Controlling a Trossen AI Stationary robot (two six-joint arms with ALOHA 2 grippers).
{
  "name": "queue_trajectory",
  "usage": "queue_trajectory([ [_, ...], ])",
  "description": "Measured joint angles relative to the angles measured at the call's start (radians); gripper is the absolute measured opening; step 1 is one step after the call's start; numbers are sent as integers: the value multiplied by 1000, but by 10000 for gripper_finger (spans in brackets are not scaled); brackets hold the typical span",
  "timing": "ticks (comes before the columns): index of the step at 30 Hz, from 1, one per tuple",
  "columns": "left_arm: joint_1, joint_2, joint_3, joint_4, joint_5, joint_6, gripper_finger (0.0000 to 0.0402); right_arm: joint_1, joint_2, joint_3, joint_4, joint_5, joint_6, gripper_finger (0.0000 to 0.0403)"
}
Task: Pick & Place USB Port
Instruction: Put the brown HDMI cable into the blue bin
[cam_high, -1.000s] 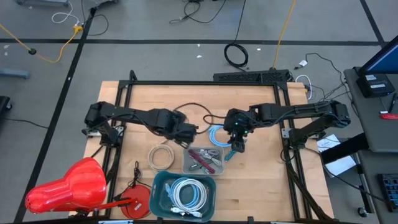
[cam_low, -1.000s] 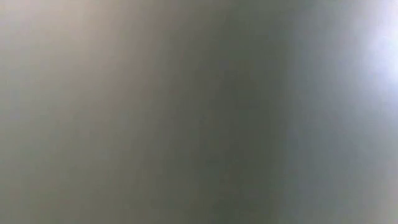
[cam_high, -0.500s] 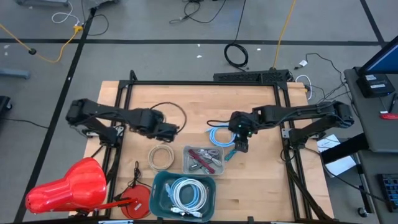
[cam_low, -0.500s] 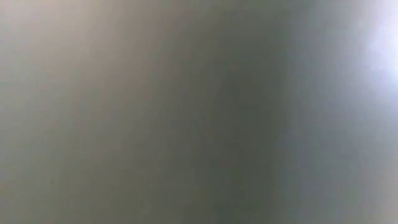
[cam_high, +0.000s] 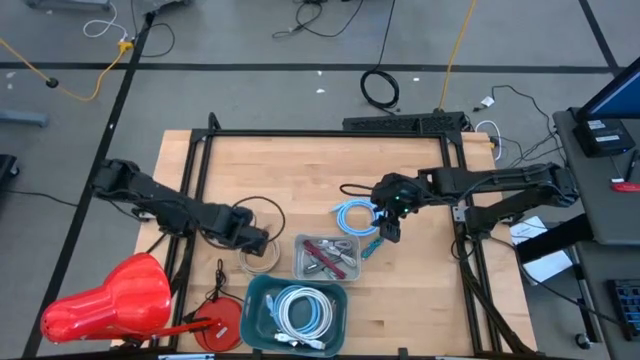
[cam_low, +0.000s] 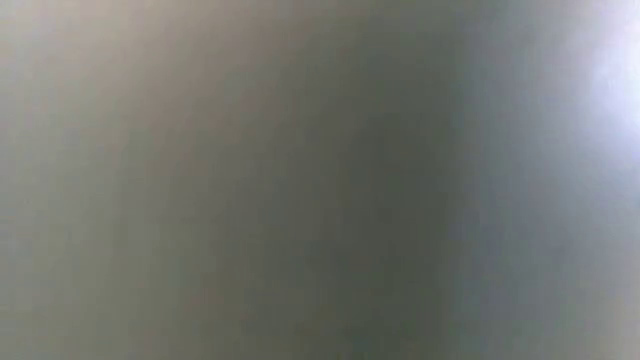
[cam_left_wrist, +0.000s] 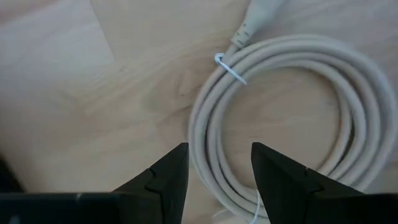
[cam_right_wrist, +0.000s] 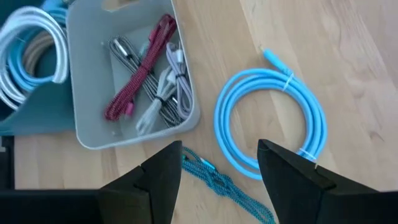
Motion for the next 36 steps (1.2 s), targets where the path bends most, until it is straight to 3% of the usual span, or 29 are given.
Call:
queue_trajectory([
  [9, 3, 0, -128, 119, 1, -28, 179, 0, 0, 0, 17, -4, 4, 201],
  [13, 20, -1, -194, 260, 19, -28, 176, 0, 0, 0, 18, -4, 4, 201],
  [16, 40, -7, -228, 309, 42, -33, 147, 0, 0, 0, 18, -4, 4, 201],
  [18, 53, -5, -228, 296, 55, -44, 106, 0, 0, 0, 17, -4, 4, 201],
  [21, 70, -15, -192, 263, 51, -38, 33, 0, 1, 0, 18, -4, 4, 201],
  [26, 108, -76, -94, 123, -33, -5, 32, 0, 1, 0, 18, -4, 4, 201],
  [30, 133, -141, 14, 113, -70, 46, 32, 0, 1, 0, 18, -4, 4, 201],
  [36, 80, -142, 213, 237, 1, 214, 32, 0, 1, 0, 17, -3, 4, 201],
])
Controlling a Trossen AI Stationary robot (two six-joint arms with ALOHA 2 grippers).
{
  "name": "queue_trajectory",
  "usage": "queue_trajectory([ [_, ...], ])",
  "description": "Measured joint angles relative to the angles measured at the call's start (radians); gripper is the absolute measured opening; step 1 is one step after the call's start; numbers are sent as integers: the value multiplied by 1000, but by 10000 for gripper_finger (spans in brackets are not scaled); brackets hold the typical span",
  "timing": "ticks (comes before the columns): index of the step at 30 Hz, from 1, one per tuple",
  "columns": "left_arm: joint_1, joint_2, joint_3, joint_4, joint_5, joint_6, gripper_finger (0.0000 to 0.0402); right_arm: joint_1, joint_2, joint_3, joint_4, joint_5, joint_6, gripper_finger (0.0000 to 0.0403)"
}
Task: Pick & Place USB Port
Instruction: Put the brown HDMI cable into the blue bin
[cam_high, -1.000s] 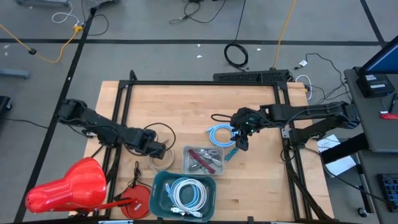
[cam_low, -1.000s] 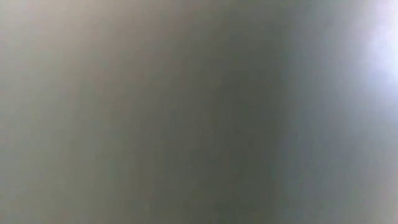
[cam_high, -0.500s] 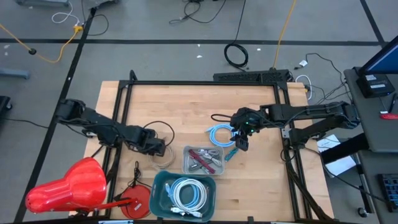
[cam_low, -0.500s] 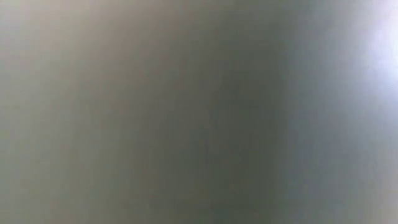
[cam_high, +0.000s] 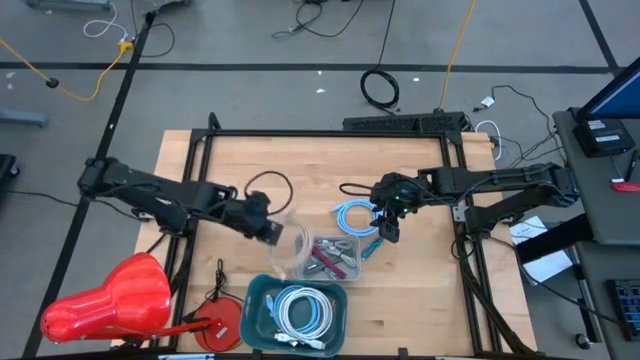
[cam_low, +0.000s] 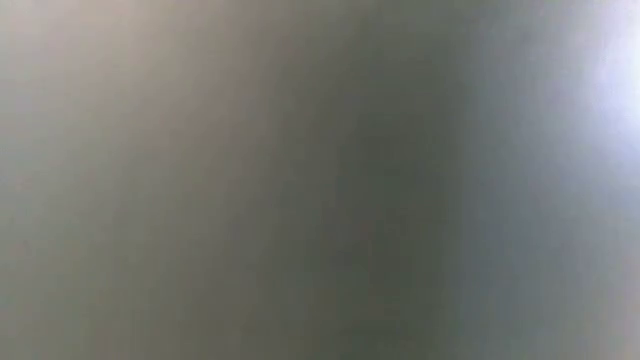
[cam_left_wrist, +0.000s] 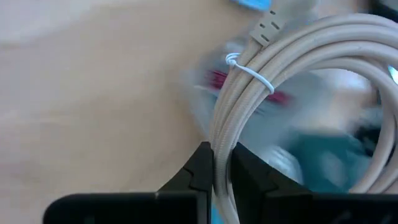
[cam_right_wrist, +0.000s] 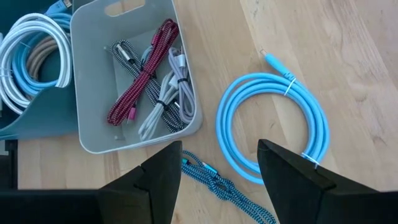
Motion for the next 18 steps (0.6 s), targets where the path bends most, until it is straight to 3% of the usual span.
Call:
queue_trajectory([
  [9, -219, 290, 283, -126, 12, -35, 32, 0, 0, 0, 8, 4, -2, 201],
  [14, -282, 444, 321, -134, 30, -79, 32, -1, 0, 0, 12, 6, -7, 201],
  [18, -332, 497, 326, -128, 42, -126, 32, -1, 0, 0, 11, 5, -8, 201],
])
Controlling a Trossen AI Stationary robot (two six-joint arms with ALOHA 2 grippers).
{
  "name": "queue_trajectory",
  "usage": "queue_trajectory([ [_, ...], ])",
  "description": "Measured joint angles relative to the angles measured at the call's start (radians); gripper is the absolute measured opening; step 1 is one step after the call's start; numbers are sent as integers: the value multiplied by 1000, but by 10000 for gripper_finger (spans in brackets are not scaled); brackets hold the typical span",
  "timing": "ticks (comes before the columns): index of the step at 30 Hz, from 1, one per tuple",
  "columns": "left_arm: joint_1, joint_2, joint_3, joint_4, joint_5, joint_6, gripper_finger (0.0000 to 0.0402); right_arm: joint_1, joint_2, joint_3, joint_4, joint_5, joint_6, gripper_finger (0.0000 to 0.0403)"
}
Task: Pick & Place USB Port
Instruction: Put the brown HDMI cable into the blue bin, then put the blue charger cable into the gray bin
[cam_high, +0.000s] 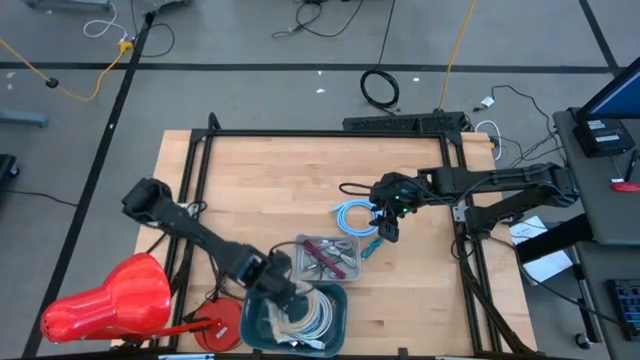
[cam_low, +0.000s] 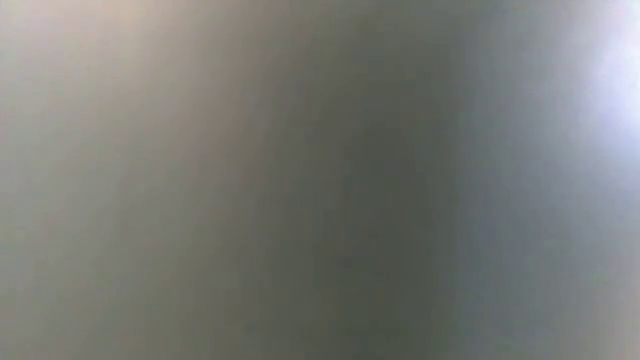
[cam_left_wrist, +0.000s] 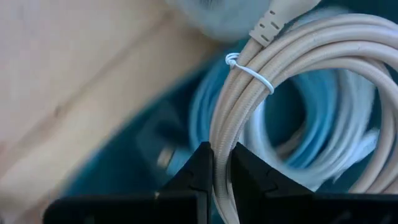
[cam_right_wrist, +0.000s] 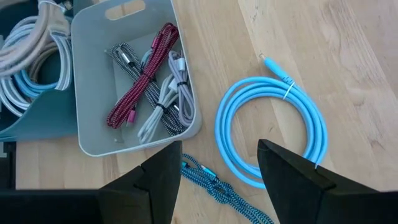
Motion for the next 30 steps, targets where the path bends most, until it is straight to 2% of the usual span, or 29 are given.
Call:
queue_trajectory([
  [7, -59, 5, 0, -65, 76, -53, 32, 0, 0, 0, -2, -2, 0, 201],
  [11, -70, 2, -3, -75, 151, -37, 32, -2, 0, 0, -2, -2, 0, 201],
  [13, -68, 3, -4, -72, 156, -30, 39, -7, 0, 0, -2, -2, -3, 201],
  [18, -59, 2, -4, -81, 128, -53, 117, -22, 0, 0, -2, -2, -3, 201],
  [21, -44, 2, -4, -90, 122, -56, 148, -25, 0, 0, -2, -2, -3, 201],
  [26, -26, -7, -3, -89, 101, -52, 164, -25, 0, 0, -3, -3, -3, 201],
  [30, -15, -69, -2, -93, -21, -55, 166, -25, 0, 0, -4, -4, -3, 201],
])
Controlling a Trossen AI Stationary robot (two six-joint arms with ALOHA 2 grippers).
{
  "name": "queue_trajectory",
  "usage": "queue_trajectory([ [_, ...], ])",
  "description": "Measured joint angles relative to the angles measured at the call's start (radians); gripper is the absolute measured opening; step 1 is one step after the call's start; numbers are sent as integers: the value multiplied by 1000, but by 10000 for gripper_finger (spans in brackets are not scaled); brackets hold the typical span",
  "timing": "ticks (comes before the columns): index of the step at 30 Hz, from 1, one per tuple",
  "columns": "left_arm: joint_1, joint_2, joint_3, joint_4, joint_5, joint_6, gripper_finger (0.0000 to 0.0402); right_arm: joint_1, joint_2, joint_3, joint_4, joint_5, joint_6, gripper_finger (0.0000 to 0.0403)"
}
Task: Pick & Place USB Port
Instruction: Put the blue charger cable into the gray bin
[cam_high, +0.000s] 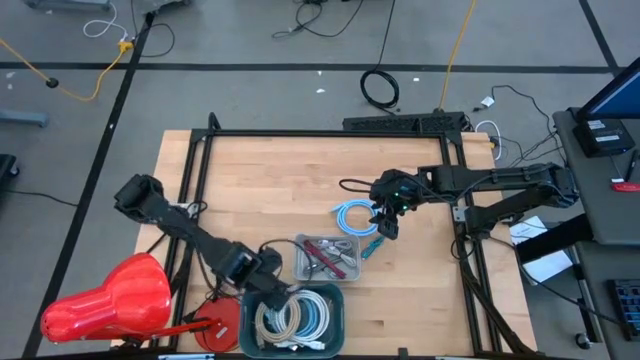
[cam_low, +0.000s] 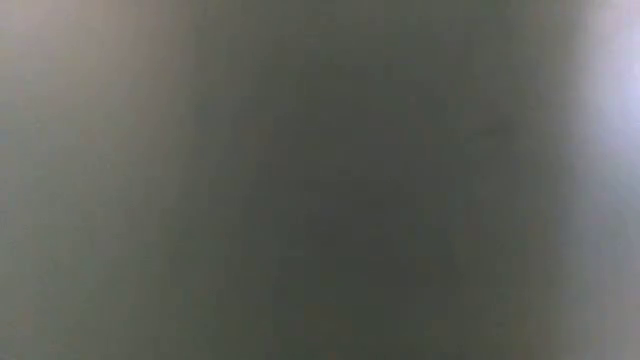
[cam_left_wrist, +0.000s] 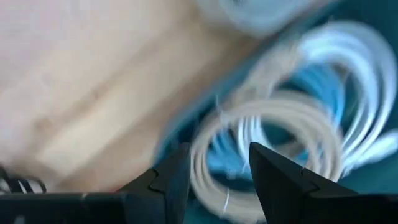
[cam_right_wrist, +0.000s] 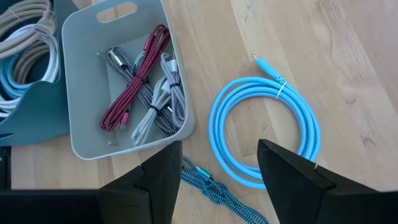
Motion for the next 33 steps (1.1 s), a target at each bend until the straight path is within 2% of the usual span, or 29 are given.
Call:
queue_trajectory([
  [4, 59, -72, 0, -9, -118, 21, 167, 0, 0, 0, -1, -2, 4, 201],
  [11, 205, -138, 0, -6, -180, 188, 167, 1, 0, -1, -13, 0, 5, 201],
  [17, 311, -144, 0, 57, -203, 308, 168, -11, 0, -134, 114, 46, -37, 201],
  [23, 368, -145, 0, 129, -211, 421, 168, -105, 63, -314, 249, 112, 36, 201],
  [33, 411, -145, 0, 123, -156, 617, 168, -178, 181, -336, 389, 106, 130, 201],
])
